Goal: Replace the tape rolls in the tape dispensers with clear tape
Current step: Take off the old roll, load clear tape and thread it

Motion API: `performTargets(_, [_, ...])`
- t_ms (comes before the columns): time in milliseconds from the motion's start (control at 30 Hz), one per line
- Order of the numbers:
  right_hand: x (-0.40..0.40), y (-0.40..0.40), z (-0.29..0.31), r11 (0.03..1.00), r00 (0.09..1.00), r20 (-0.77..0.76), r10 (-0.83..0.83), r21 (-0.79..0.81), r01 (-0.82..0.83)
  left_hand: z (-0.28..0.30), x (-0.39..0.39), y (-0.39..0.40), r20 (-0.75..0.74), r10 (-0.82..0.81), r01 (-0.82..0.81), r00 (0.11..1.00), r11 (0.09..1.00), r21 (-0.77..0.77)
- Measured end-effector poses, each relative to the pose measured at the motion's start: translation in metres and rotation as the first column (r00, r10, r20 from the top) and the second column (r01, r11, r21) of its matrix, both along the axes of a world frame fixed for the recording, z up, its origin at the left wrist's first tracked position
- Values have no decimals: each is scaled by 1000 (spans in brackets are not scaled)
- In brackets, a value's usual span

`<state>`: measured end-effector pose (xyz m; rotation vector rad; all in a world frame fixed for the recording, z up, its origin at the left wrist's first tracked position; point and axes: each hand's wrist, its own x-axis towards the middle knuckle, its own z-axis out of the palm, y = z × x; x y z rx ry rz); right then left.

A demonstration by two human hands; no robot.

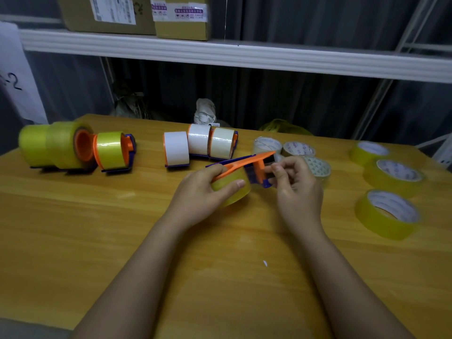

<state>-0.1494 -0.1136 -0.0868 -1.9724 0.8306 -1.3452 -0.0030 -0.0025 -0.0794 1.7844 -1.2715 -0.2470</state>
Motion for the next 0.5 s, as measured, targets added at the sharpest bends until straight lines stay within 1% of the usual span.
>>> performTargets(100, [-2,-1,3,998,1000,4,19,59,-19,1,1,1,-7,-22,22,1000,1000,18])
performTargets(200, [-4,0,11,987,992,116,44,146,-61,2,3,3,-42,-42,42,998,999,1])
performTargets(300, [-5,1,15,988,989,136,56,135,-75,3,3,5,-34,-74,75,997,997,3])
performTargets(367, [-5,1,14,987,987,145,65,136,-85,2,3,5,-2,-88,88,996,996,10])
performTargets(500, [-5,3,12,989,986,140,91,103,-106,1,3,5,56,-43,43,997,999,8])
